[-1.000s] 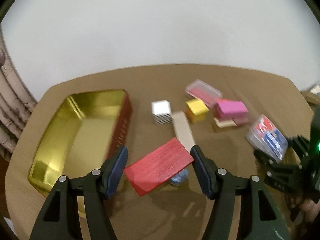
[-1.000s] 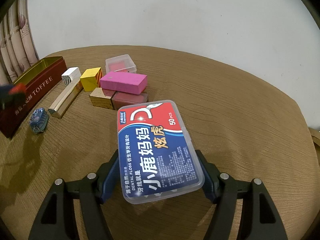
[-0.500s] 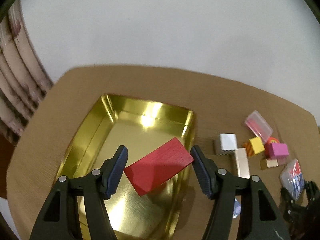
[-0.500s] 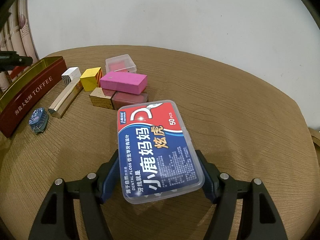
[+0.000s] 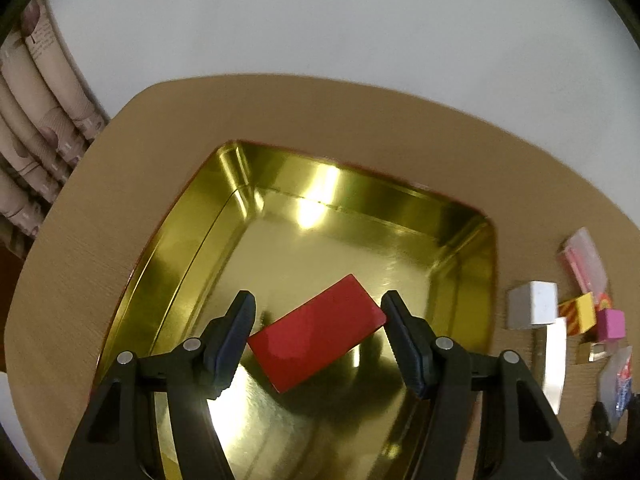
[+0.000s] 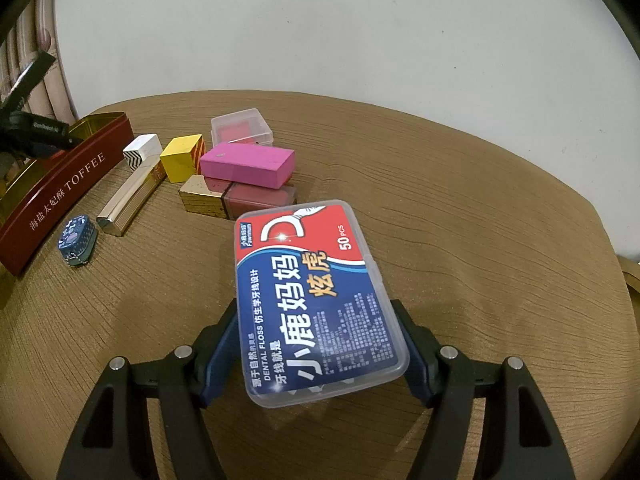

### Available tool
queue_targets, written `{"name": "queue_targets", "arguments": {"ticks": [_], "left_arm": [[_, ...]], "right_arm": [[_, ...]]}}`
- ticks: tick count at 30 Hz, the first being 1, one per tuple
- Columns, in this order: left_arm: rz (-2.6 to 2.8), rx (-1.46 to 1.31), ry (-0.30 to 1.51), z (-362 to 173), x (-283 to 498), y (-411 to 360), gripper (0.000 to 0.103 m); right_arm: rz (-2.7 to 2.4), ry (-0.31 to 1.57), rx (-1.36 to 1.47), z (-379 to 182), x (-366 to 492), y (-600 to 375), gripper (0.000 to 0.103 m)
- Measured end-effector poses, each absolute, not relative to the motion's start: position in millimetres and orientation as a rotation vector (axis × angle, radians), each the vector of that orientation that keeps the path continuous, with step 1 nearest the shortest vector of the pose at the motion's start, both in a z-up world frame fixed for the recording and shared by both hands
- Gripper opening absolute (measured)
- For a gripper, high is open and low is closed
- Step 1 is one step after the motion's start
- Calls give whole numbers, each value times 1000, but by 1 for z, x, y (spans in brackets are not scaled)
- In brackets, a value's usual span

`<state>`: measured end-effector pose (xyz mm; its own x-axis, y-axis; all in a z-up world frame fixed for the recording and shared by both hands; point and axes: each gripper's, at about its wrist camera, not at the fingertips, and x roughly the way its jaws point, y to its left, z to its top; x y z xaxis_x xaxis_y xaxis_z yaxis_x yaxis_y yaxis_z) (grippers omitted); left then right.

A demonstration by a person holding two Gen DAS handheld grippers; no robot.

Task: Organize rigid objects
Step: 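Carry the red block into the gold tin and open the left gripper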

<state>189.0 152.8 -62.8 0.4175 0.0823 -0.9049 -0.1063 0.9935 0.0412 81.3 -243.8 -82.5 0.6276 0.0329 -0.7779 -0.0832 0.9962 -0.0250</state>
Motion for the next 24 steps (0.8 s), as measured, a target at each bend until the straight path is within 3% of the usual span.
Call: {"name": "queue_targets", "arguments": {"ticks": [8, 13, 24], "left_arm": [[148, -2, 1155, -74, 192, 155, 63], [154, 15, 1149, -73, 191, 156, 69], [125, 95, 984, -28, 142, 138, 71]], "right_arm": [[66, 891, -61, -82, 81, -243, 71], [66, 891, -61, -83, 81, -243, 71], [67, 896, -58, -82, 81, -243, 71]]}}
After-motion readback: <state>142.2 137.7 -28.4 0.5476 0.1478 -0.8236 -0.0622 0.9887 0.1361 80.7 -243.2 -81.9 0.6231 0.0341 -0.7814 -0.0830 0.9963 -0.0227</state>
